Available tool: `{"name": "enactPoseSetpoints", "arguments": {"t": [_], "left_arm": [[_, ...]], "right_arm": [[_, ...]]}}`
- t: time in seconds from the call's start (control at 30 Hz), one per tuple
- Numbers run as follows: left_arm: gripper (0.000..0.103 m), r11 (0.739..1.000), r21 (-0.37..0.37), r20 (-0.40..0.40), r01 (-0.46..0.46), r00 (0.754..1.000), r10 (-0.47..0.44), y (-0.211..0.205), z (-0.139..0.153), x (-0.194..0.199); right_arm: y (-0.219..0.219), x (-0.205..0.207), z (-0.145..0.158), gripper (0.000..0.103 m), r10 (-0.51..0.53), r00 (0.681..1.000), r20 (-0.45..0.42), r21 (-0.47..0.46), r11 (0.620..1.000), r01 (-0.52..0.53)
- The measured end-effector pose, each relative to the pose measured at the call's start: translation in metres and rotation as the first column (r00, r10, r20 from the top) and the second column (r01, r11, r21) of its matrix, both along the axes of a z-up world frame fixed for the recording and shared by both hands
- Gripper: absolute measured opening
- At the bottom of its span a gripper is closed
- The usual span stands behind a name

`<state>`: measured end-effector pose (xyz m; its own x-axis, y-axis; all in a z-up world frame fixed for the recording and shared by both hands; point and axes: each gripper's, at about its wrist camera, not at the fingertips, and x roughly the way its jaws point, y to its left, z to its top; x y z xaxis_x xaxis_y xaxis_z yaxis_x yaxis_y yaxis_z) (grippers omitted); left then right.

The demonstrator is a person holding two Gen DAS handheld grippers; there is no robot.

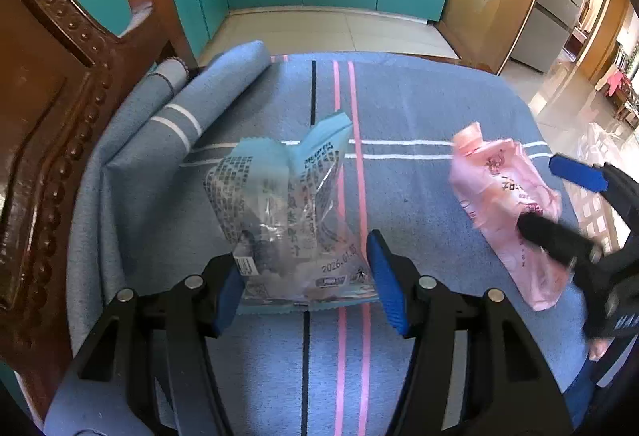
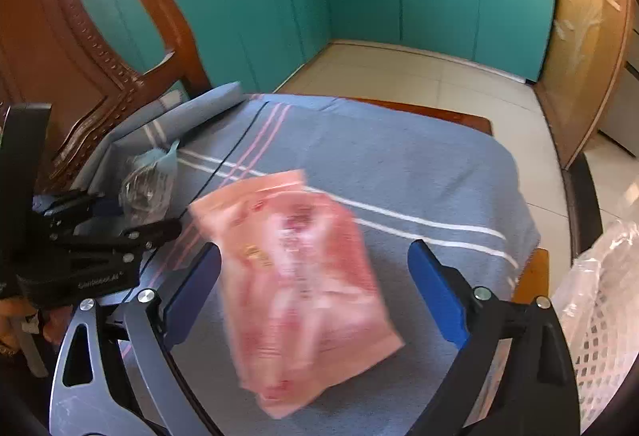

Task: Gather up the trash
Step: 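Lift the pink bag and clear packet off the chair seat with both tools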

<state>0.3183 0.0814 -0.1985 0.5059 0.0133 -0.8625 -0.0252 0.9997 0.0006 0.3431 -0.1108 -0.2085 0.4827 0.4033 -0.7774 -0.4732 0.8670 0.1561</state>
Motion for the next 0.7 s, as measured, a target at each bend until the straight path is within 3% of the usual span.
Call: {"name": "enactPoseSetpoints", "arguments": {"t": [0.13,0.2,0.27,0.3,0.43,0.7], "left_arm": [[0.059,1.0,0.008,0.008,0.006,1.0,-0.006,-0.002,0.002,0.0],[0.059,1.0,0.015,0.02,0.011,1.0,-0.011,-0.004,0.005,-0.001],[0.059,1.0,0.027,0.035,0.012,0.999,-0.013,-0.006,0.008,-0.007],[0.059,0.999,0.036,0.046,0.014,0.999,-0.015,-0.007,0.01,-0.009],[0.059,0.998,0.057,0.074,0.012,0.997,-0.016,-0.009,0.016,-0.012],[0.059,0.995,0.093,0.169,0.018,0.985,-0.034,-0.025,0.044,-0.025]], "right_arm": [[0.016,-0.002,-0.018,0.096,0.038,0.999,-0.027,-0.101,0.994,-0.04],[0.019,-0.002,-0.025,0.095,0.042,0.998,-0.04,-0.105,0.993,-0.046],[0.019,-0.001,-0.028,0.08,0.04,0.997,-0.063,-0.093,0.995,-0.046],[0.02,-0.001,-0.029,0.064,0.043,0.996,-0.077,-0.094,0.994,-0.05],[0.018,-0.002,-0.028,0.048,0.04,0.996,-0.075,-0.093,0.995,-0.047],[-0.013,-0.013,0.011,0.047,-0.035,0.999,0.024,-0.026,0.999,0.035]]}}
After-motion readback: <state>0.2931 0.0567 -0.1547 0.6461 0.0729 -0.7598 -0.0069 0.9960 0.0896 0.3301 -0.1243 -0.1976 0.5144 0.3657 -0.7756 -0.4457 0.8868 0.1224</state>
